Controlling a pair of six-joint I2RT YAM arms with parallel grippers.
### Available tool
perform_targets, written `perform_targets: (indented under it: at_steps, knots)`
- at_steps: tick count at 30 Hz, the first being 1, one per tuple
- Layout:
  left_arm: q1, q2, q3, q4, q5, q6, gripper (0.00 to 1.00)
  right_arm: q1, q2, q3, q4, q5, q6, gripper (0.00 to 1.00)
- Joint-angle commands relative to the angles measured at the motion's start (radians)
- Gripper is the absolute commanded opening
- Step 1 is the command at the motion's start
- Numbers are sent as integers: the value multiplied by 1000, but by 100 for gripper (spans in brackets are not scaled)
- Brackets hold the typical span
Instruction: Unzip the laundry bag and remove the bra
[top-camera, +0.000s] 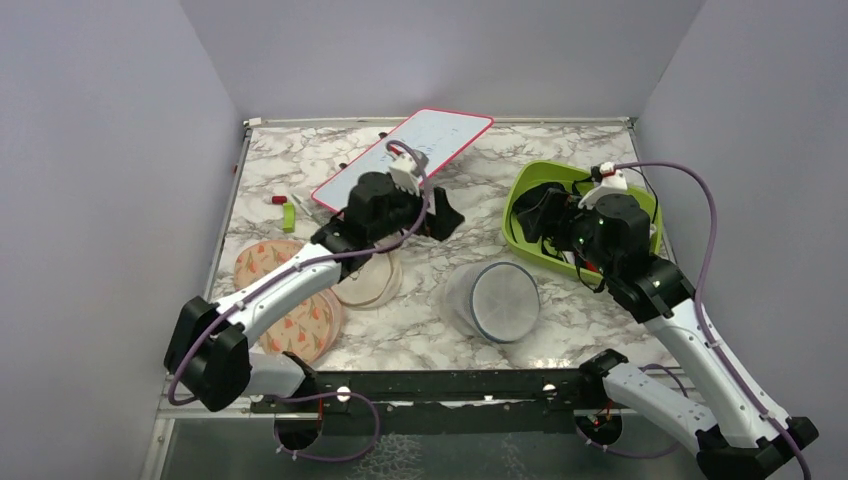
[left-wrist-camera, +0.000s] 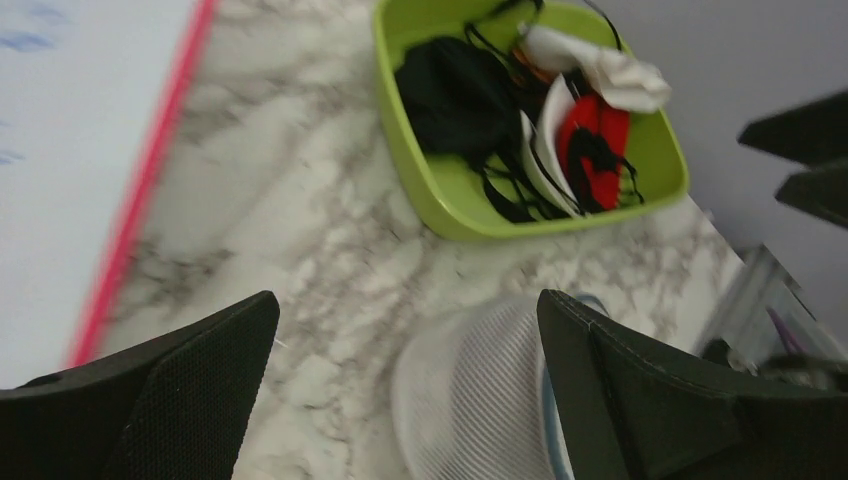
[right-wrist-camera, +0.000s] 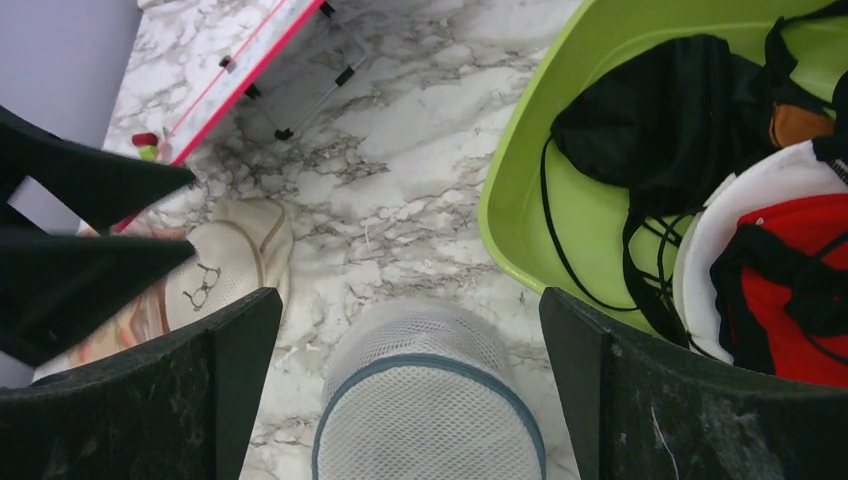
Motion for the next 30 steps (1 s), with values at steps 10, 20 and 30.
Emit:
perform_targets:
  at_steps: [10, 20, 30]
  knots:
    - [-360, 89, -224, 109, 80, -334, 94, 11, -5, -53, -14, -33, -76, 100]
    - [-413, 196, -163, 19, -47, -392, 49, 12, -9, -80, -41, -115, -79, 100]
    - [-197, 119, -264, 76, 131, -452, 3, 12, -7, -171, 35, -289, -91, 100]
